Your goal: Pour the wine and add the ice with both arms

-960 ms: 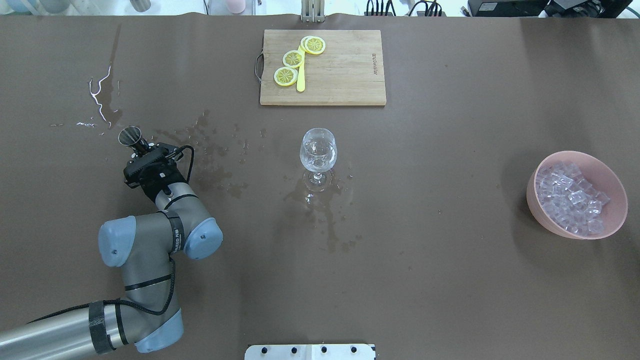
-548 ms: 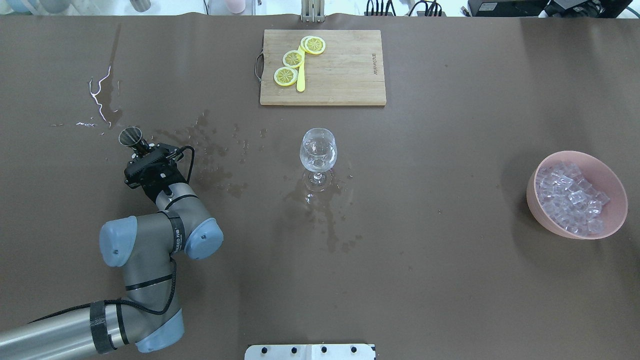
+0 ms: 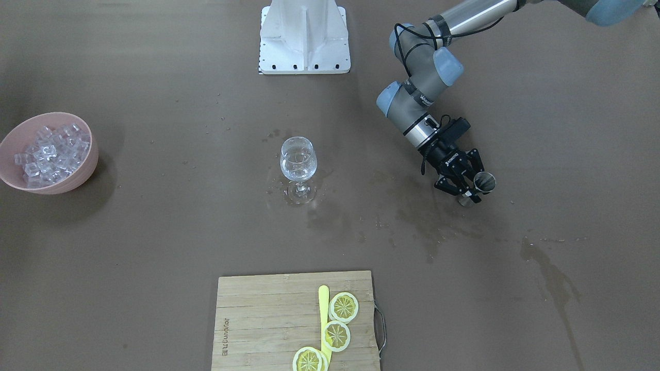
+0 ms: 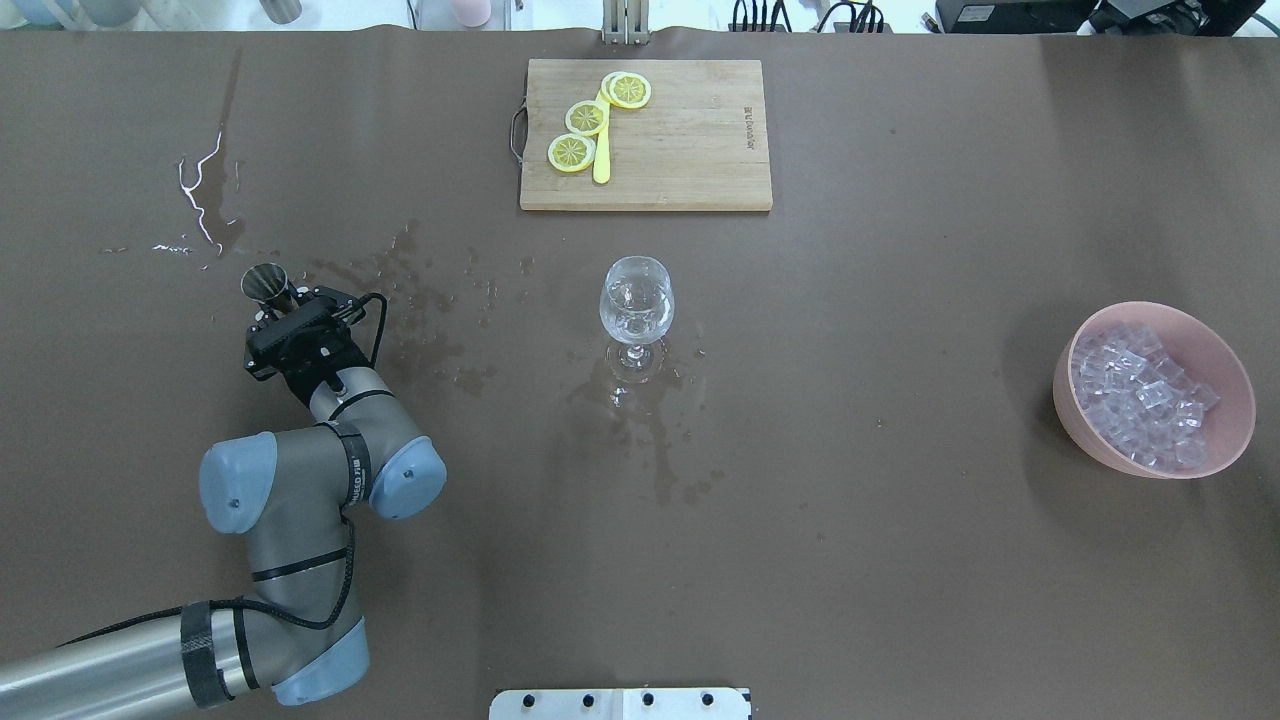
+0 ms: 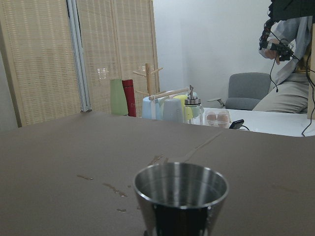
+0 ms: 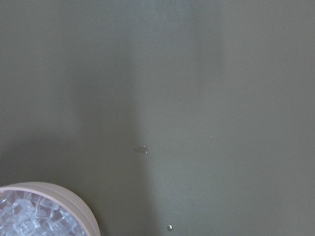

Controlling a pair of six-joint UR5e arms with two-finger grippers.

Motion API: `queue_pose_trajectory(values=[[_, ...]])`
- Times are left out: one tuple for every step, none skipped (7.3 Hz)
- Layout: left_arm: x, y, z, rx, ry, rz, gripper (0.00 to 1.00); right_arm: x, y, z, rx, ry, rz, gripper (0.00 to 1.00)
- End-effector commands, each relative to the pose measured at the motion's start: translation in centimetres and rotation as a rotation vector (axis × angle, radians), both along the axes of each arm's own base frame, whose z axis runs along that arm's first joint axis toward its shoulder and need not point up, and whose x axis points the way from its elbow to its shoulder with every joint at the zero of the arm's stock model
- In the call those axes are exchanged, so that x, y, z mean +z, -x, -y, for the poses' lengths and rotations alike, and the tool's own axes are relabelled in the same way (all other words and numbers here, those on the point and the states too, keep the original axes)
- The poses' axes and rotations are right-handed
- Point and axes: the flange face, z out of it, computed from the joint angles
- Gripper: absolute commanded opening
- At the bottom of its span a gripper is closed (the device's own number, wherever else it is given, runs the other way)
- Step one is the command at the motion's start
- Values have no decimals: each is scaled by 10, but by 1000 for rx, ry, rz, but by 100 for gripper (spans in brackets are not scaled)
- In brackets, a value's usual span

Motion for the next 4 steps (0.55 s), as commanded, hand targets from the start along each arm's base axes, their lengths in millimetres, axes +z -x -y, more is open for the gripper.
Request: queue_pose_trajectory(values=[[-3,0,0,0,0,-4,47,0,0,-1,0,0,0,100],[0,0,0,6,6,10,96,-1,0,0,0,-1,0,100],[3,1,0,9,10,20,98,1,0,-1,0,2,0,100],[9,3,-1,10,14,35,98,0,0,0,0,0,3,100]])
